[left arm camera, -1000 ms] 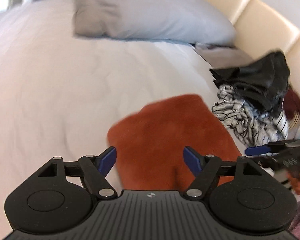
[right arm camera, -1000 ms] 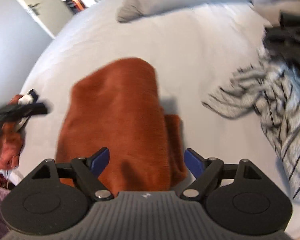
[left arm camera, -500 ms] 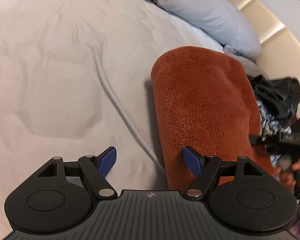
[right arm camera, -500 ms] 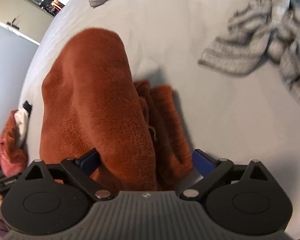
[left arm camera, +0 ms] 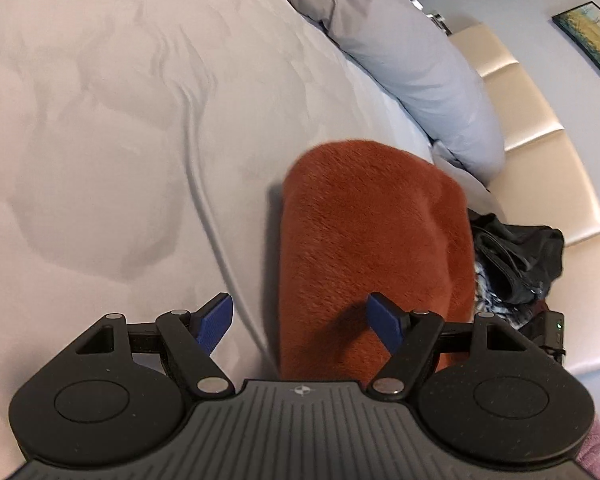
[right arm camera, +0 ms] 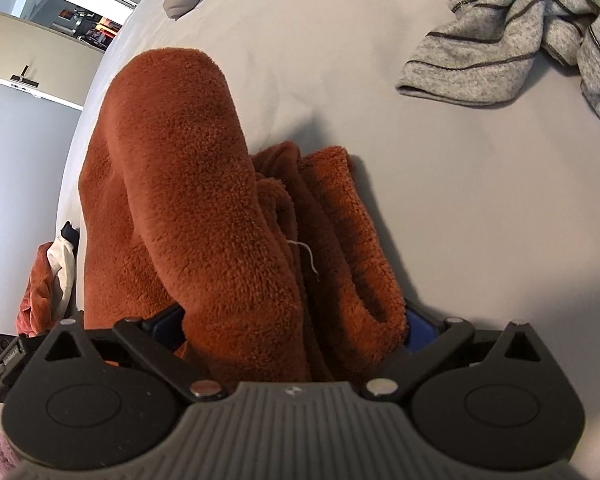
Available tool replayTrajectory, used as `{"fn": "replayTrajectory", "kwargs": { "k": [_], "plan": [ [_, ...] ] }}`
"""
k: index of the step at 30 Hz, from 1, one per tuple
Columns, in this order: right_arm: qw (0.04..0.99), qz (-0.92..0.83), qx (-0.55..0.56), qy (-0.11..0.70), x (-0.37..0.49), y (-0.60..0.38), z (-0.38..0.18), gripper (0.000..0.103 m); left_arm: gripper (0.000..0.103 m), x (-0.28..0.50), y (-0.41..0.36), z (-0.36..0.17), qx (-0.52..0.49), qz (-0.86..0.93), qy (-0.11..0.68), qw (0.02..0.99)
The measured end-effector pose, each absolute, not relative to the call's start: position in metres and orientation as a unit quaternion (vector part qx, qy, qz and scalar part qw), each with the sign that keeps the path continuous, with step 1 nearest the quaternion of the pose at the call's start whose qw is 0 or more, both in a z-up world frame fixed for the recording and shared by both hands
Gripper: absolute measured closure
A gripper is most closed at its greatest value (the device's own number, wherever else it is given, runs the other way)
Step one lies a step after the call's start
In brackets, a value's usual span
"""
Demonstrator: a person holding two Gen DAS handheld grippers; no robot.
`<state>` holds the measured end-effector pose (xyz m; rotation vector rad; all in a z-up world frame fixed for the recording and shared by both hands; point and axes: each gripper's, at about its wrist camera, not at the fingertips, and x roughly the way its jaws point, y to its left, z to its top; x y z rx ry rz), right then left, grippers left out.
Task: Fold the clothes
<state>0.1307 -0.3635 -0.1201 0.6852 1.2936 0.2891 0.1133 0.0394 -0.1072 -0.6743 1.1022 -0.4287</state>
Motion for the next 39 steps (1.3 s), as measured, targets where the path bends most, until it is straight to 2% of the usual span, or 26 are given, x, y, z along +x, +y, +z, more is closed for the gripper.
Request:
{"fn": "replayTrajectory", "kwargs": {
  "k": [5, 8, 11, 13, 14, 16, 19, 25, 39],
  "plan": [
    [0.74, 0.128, 0.311, 0.583, 0.134, -0.358, -0.121, 0.0, 0.027, 0.118, 0.02, -0.128, -0.331, -0.199, 0.523, 0.76],
    [0.745, 0.127, 0.306, 0.579, 0.135, -0.35, -0.121, 0.001, 0.022, 0.121, 0.01, -0.139, -0.341, -0.195, 0.527, 0.754],
    [0.753, 0.127, 0.298, 0.573, 0.138, -0.346, -0.115, 0.01, 0.022, 0.121, 0.005, -0.15, -0.363, -0.203, 0.515, 0.749],
    [0.759, 0.125, 0.296, 0.566, 0.139, -0.347, -0.109, 0.023, 0.038, 0.123, 0.004, -0.154, -0.383, -0.215, 0.507, 0.742],
    [0.761, 0.124, 0.297, 0.563, 0.14, -0.348, -0.106, 0.025, 0.039, 0.124, 0.003, -0.154, -0.389, -0.219, 0.505, 0.739],
    [0.764, 0.128, 0.299, 0.557, 0.14, -0.35, -0.102, 0.029, 0.051, 0.126, 0.002, -0.15, -0.383, -0.226, 0.5, 0.743],
    [0.767, 0.136, 0.306, 0.547, 0.137, -0.349, -0.097, 0.033, 0.058, 0.127, 0.006, -0.143, -0.383, -0.232, 0.491, 0.747],
    [0.773, 0.154, 0.327, 0.521, 0.144, -0.33, -0.082, 0.04, 0.06, 0.135, 0.033, -0.121, -0.38, -0.223, 0.464, 0.769],
    [0.767, 0.255, 0.345, 0.478, 0.25, -0.173, -0.03, 0.04, 0.06, 0.188, 0.187, -0.049, -0.364, -0.173, 0.395, 0.825]
  ]
}}
